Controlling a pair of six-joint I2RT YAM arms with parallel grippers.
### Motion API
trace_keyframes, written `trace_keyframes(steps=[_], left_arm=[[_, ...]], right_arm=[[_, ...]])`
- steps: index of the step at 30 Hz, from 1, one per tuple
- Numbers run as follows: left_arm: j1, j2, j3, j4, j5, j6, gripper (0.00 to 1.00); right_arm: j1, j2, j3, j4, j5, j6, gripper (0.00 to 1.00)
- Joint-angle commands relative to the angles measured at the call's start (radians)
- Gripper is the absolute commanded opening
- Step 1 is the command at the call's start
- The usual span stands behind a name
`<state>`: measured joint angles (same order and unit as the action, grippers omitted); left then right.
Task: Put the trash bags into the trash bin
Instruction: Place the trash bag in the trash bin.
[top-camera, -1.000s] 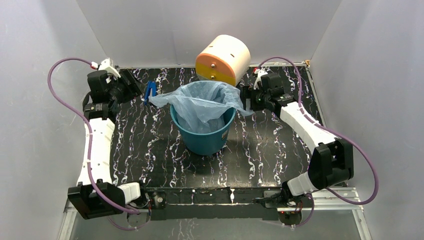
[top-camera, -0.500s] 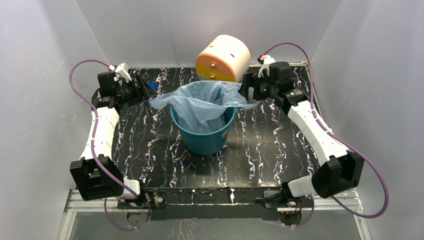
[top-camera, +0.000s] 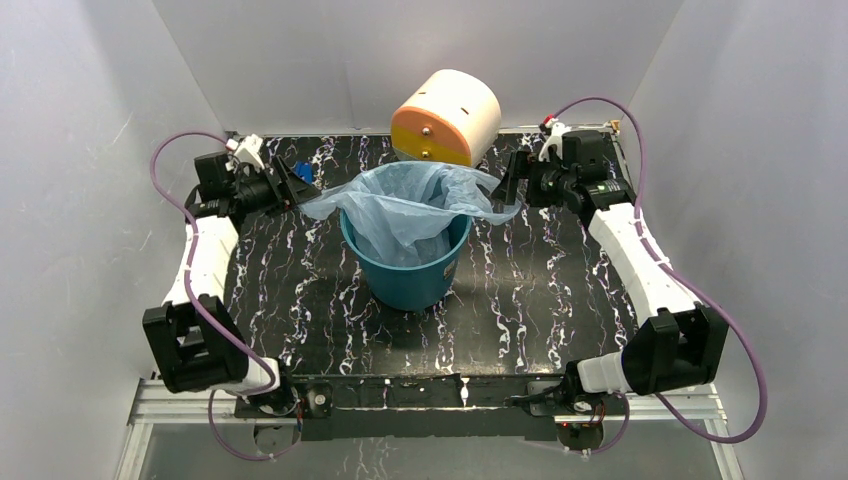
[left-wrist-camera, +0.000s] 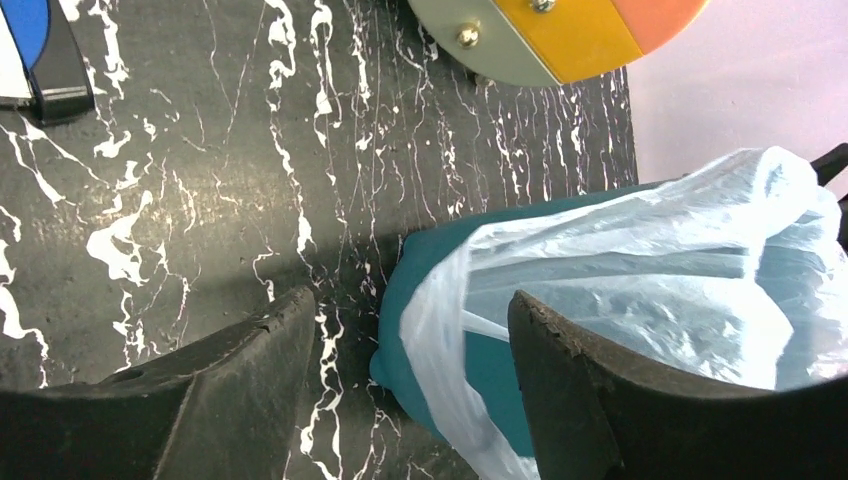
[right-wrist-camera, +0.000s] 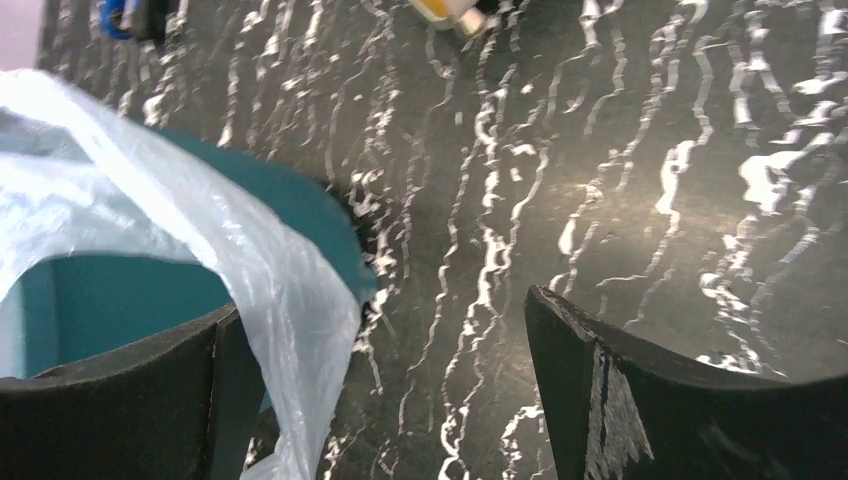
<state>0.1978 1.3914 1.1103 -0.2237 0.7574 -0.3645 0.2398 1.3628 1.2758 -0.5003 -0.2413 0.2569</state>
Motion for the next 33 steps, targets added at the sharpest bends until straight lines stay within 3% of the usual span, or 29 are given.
trace_keyframes(steps=[1, 4, 8, 11, 15, 25, 33], left_arm=[[0.015, 0.069, 0.072, -0.12, 0.105, 0.099, 0.67], [0.014, 0.074, 0.084, -0.18, 0.125, 0.156, 0.68], [0.014, 0.087, 0.046, -0.166, 0.159, 0.174, 0.68], [0.014, 0.118, 0.039, -0.161, 0.185, 0.179, 0.68], [0.014, 0.101, 0.033, -0.152, 0.19, 0.185, 0.64], [-0.005, 0.024, -0.176, 0.009, 0.083, 0.097, 0.55], [-0.007, 0.004, -0.243, 0.046, 0.059, 0.084, 0.54]], right_arm=[[-0.016, -0.026, 0.01, 0.089, -0.303, 0.016, 0.99], [-0.044, -0.009, 0.05, 0.067, -0.389, 0.015, 0.99], [-0.09, 0.033, 0.116, -0.07, -0.347, -0.043, 0.99], [-0.094, 0.047, 0.078, -0.105, -0.394, -0.07, 0.99], [-0.095, 0.055, -0.005, -0.051, -0.517, -0.059, 0.96], [-0.09, 0.238, -0.084, 0.01, -0.503, 0.02, 0.78], [-0.069, 0.328, -0.161, 0.076, -0.523, 0.048, 0.77]])
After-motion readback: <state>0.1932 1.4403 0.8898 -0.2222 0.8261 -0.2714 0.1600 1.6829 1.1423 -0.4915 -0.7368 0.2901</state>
